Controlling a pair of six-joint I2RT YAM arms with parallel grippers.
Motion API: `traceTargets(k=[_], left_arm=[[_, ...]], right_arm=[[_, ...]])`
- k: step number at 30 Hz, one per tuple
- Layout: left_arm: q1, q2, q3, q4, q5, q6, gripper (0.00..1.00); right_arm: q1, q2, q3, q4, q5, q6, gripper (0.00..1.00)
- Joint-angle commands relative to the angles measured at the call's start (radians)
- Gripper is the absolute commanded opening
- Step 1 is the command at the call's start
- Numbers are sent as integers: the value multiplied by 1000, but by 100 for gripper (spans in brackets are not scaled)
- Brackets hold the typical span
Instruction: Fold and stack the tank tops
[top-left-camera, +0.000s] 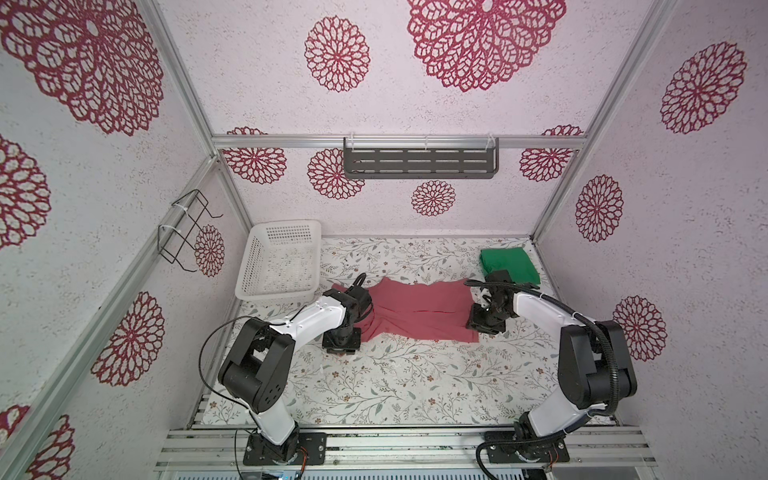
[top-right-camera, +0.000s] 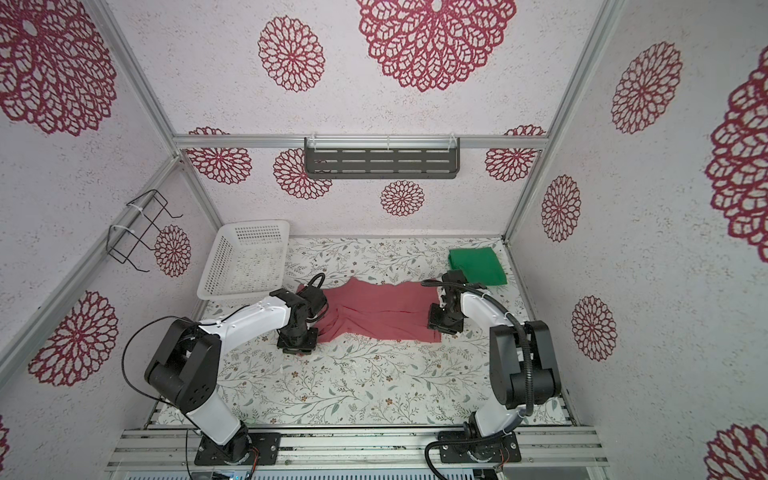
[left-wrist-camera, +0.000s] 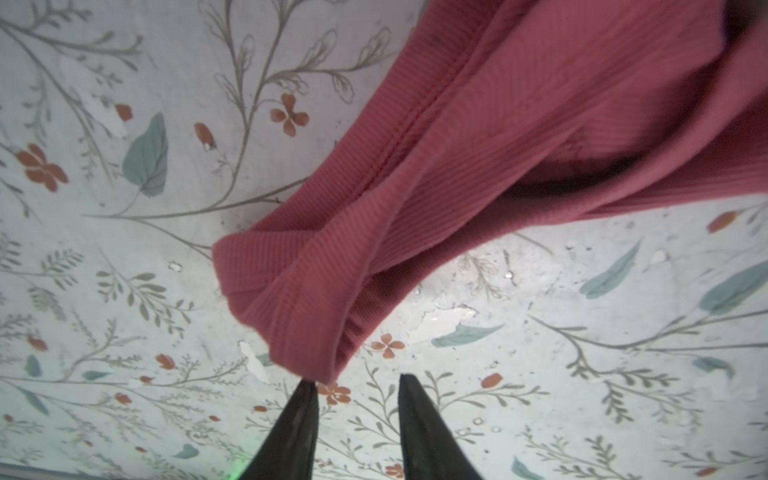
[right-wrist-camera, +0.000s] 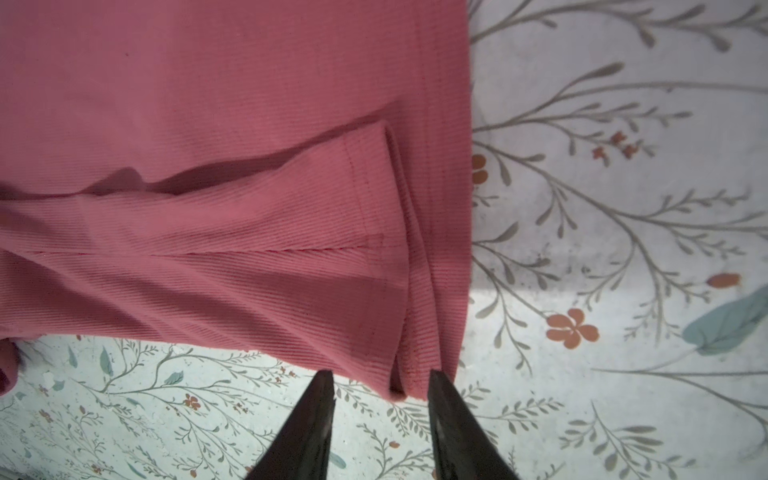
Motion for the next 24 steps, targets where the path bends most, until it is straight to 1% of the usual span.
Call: traceTargets(k=[1, 5, 6, 12, 18, 22, 24], left_arm=[[9, 3, 7, -10, -41, -16, 22], [30, -18, 15, -38, -67, -9, 3], [37, -26, 19, -44, -73, -5, 0], [87, -60, 56, -85, -98, 31, 0], [125, -66, 81, -89, -115, 64, 0], [178, -58, 132, -82, -107, 96, 0], [189, -53, 157, -99, -96, 105, 0]], right_arm=[[6, -34, -9, 49, -12, 39, 41], [11, -15, -20, 99, -23, 68, 41], [12, -12, -24, 108, -23, 71, 41], [17, 21, -52, 148, -4, 82, 41], [15, 58, -71, 178, 30, 87, 40], [13, 92, -53, 156, 99, 74, 39], [9, 98, -44, 145, 119, 63, 39]])
